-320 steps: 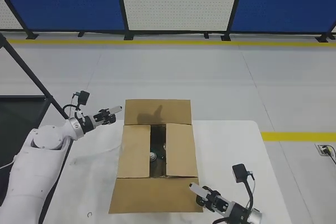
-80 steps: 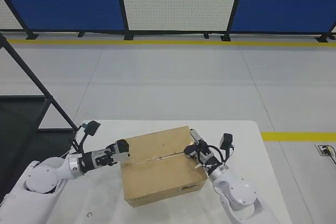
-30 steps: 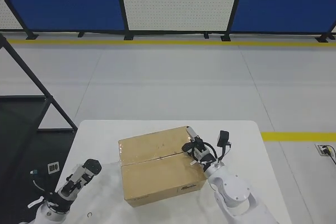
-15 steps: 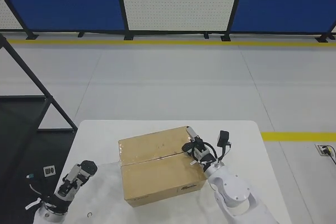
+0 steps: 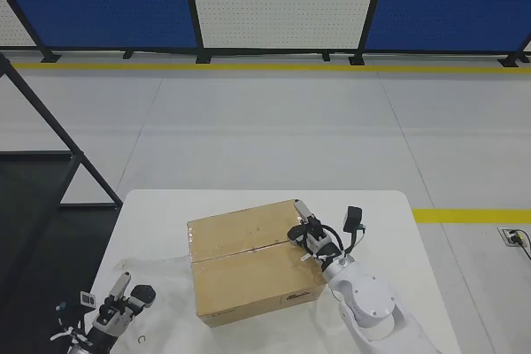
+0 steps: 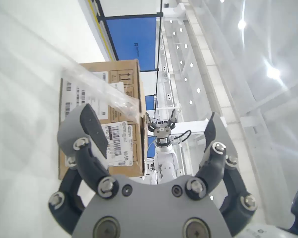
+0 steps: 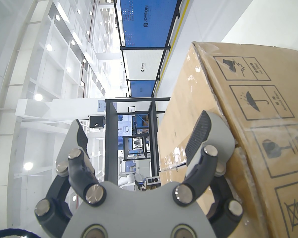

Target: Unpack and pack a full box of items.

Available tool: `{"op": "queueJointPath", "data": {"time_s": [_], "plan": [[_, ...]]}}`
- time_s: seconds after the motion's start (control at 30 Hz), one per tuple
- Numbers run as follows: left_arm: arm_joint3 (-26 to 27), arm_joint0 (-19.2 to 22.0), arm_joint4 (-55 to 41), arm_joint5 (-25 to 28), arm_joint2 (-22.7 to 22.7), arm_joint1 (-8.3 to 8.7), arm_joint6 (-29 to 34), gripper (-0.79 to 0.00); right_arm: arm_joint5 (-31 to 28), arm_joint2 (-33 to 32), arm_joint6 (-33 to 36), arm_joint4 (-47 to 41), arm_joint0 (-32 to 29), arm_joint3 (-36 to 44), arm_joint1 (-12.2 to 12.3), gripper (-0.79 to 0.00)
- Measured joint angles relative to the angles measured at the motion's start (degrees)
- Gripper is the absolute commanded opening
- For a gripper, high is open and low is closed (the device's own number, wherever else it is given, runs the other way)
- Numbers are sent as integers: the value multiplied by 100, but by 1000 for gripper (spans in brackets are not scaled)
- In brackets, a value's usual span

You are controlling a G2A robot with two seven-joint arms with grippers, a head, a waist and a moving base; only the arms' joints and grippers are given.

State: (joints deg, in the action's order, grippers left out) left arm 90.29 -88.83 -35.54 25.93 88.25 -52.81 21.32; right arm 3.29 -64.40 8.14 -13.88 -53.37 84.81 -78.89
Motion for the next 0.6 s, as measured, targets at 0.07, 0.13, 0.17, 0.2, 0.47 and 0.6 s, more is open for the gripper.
{"op": "queueJointPath", "data": {"time_s": [0.07, 0.13, 0.17, 0.2, 0.47, 0.6], "plan": [[-3, 16, 63, -60, -6, 0, -1, 0, 0, 0, 0, 0, 0, 0, 0, 0], [1, 12, 60, -45, -4, 0, 0, 0, 0, 0, 0, 0, 0, 0, 0, 0], [1, 11, 58, -41, -4, 0, 0, 0, 0, 0, 0, 0, 0, 0, 0, 0], [1, 11, 56, -40, -3, 0, 0, 0, 0, 0, 0, 0, 0, 0, 0, 0], [150, 284, 550, -681, -278, -82, -569, 0, 0, 0, 0, 0, 0, 0, 0, 0], [21, 589, 411, -1240, -480, -137, -548, 0, 0, 0, 0, 0, 0, 0, 0, 0]]}}
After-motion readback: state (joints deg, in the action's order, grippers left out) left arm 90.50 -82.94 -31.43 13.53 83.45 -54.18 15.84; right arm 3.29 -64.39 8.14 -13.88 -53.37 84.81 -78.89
